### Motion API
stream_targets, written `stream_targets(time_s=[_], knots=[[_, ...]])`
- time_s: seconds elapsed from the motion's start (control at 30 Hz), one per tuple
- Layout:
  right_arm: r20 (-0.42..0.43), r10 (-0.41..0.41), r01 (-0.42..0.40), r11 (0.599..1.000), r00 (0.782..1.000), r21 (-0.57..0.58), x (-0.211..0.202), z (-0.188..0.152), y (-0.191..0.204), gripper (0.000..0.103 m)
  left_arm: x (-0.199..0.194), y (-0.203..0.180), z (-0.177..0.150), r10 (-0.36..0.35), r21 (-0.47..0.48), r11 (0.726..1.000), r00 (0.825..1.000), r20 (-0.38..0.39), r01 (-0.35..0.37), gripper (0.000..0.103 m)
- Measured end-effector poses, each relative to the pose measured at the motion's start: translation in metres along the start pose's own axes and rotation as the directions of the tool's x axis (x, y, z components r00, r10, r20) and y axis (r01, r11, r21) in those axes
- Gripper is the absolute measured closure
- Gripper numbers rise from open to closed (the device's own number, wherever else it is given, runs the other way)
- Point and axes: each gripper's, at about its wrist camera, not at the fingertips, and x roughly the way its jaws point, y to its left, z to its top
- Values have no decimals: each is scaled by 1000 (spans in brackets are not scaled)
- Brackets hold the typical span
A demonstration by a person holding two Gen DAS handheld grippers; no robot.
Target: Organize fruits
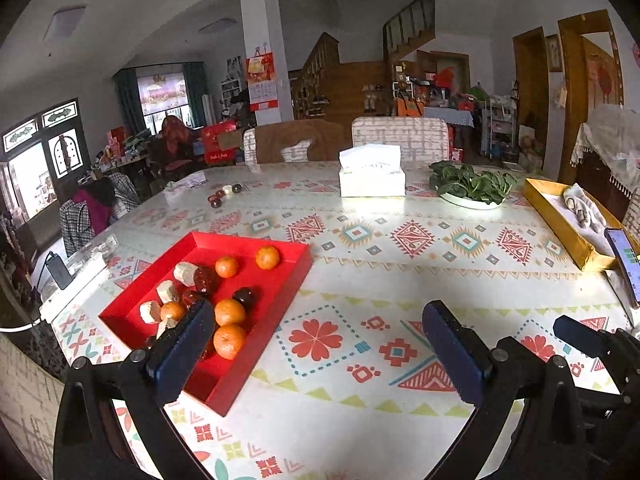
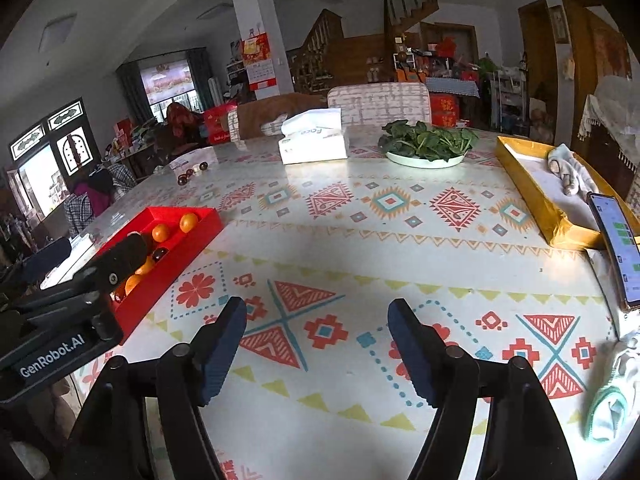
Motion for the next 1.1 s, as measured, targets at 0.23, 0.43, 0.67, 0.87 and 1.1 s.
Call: stream_targets(time_s=[0.23, 0.43, 0.67, 0.87, 1.1], knots=[[-20, 2, -3, 1000, 1000, -24, 6, -2, 10, 25, 7, 7, -1, -13, -20, 1000, 1000, -22, 12, 0], [-37, -3, 1, 999, 999, -50, 13, -3, 21, 25, 13, 19, -4, -19, -47, 999, 999, -39, 17, 0], [-56, -8, 4, 997, 998, -81, 20, -4, 35, 25, 18, 32, -6, -20, -74, 997, 998, -52, 16, 0], [-66, -11, 4, 995, 998, -102, 24, -5, 45, 24, 21, 43, -9, -20, -96, 995, 998, -58, 15, 0], [-77, -15, 6, 993, 997, -115, 27, -7, 53, 23, 22, 53, -12, -18, -119, 993, 998, -65, 11, 0]])
